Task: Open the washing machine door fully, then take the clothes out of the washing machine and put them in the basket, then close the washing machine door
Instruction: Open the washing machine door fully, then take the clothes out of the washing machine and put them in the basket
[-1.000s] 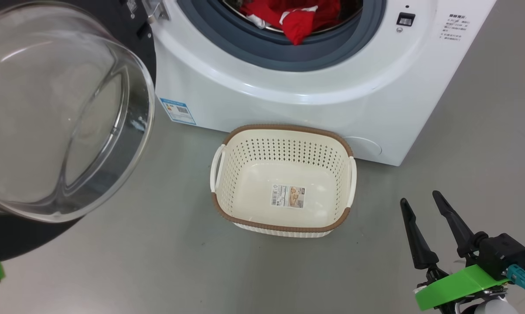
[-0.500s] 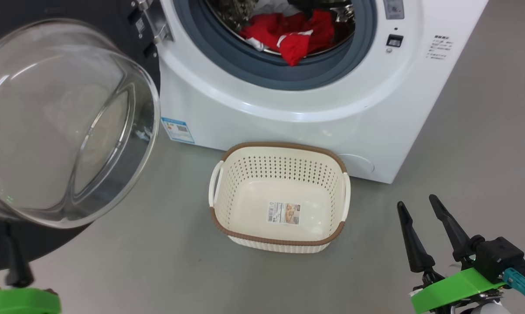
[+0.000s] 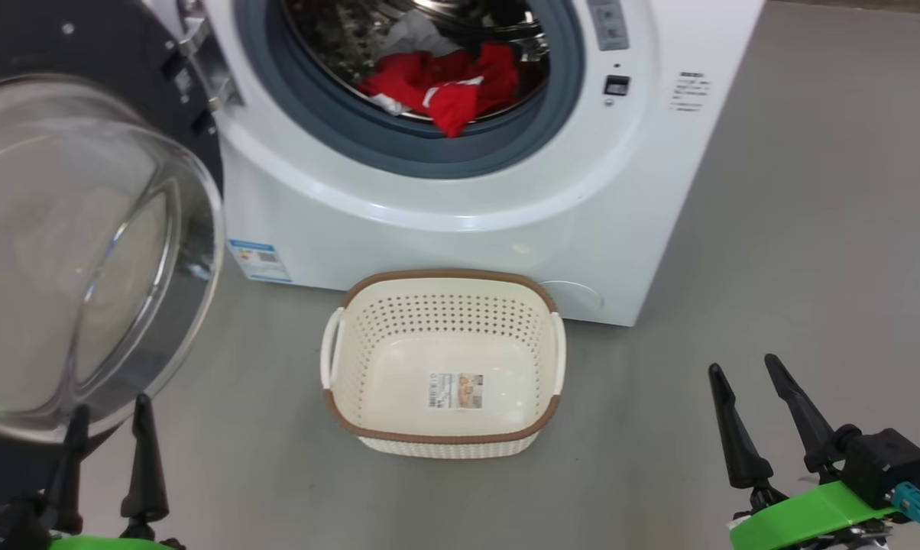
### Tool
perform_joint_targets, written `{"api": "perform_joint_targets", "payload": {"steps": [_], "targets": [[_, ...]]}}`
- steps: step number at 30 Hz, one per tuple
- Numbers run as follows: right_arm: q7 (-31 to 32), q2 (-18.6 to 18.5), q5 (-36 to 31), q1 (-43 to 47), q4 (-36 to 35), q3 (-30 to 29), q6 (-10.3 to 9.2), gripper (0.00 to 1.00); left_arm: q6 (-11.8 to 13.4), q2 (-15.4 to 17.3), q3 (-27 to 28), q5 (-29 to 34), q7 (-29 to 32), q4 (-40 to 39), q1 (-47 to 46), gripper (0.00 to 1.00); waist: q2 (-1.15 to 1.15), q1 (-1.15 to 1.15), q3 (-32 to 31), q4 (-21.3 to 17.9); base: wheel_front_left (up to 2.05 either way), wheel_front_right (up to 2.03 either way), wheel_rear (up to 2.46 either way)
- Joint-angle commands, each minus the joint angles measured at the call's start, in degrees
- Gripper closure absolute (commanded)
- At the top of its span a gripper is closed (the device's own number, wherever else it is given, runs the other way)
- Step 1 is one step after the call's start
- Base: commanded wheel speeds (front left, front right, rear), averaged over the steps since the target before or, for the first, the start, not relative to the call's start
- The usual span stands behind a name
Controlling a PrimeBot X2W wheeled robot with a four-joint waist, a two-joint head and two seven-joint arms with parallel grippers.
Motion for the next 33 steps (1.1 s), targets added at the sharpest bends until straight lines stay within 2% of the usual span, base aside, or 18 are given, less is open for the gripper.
{"api": "perform_joint_targets", "payload": {"steps": [1, 19, 33], "targets": [[-0.38, -0.06, 0.44, -0.11, -1.5, 0.82, 0.42, 0.0, 0.05, 1.93, 0.51, -1.13, -0.29, -2.37, -0.05, 0.0, 0.0, 0.0, -0.1, -2.12, 0.0, 0.0, 0.0], [-0.38, -0.05, 0.96, -0.24, -1.72, -1.18, 0.42, 0.0, 0.05, 4.54, -8.87, -4.95, -0.29, -6.08, 0.96, 0.0, 0.0, 0.0, 1.09, -10.28, 0.0, 0.0, 0.0], [-0.38, 0.26, 1.34, 0.91, -1.84, -1.98, 0.42, 0.0, 0.05, 5.31, -12.98, -7.9, -0.29, -7.17, 0.88, 0.0, 0.0, 0.0, 0.94, -14.58, 0.0, 0.0, 0.0]]}}
